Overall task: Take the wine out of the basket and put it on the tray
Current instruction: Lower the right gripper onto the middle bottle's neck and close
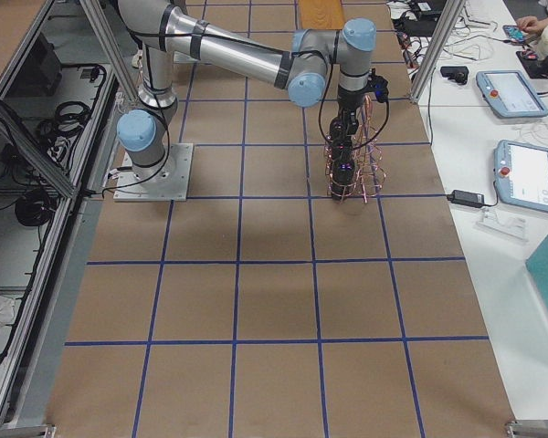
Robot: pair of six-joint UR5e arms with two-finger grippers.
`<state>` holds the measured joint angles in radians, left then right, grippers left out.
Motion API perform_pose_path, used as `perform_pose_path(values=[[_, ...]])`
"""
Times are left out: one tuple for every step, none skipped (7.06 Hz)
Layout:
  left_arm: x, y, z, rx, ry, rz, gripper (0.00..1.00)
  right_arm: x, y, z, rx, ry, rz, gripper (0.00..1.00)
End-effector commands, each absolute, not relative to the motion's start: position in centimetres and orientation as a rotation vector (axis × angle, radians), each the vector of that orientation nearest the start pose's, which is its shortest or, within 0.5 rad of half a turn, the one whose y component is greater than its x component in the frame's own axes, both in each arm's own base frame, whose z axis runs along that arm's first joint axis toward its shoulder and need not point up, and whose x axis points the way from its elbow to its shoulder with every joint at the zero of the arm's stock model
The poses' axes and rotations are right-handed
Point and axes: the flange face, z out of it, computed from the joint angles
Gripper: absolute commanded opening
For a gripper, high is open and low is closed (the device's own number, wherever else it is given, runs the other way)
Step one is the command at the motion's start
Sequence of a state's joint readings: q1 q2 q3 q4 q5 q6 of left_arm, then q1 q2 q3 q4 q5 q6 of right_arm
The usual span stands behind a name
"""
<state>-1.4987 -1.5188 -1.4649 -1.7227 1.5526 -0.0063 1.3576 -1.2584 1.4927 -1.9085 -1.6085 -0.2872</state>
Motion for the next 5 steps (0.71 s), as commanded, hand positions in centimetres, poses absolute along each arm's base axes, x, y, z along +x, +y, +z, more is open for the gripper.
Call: perform_pose_path(values=[[-10.1,-47.4,54.9,-0.124,3.159,-0.006,1.0,-0.6,-63.4,38.6,-0.132,3.205,-0.132,0.44],[-10.1,-47.6,54.7,-0.128,3.16,-0.001,1.0,-0.5,-63.5,38.7,-0.13,3.193,-0.138,0.34],[-10.1,-47.6,54.7,-0.128,3.159,-0.001,1.0,-0.3,-63.4,38.7,-0.121,3.18,-0.133,0.19],[-10.1,-47.6,54.7,-0.128,3.157,-0.001,1.0,-0.2,-63.4,39.7,-0.121,3.177,-0.162,0.18],[-10.1,-47.6,54.7,-0.128,3.157,-0.001,1.0,-0.2,-63.2,39.9,-0.121,3.176,-0.155,0.13]])
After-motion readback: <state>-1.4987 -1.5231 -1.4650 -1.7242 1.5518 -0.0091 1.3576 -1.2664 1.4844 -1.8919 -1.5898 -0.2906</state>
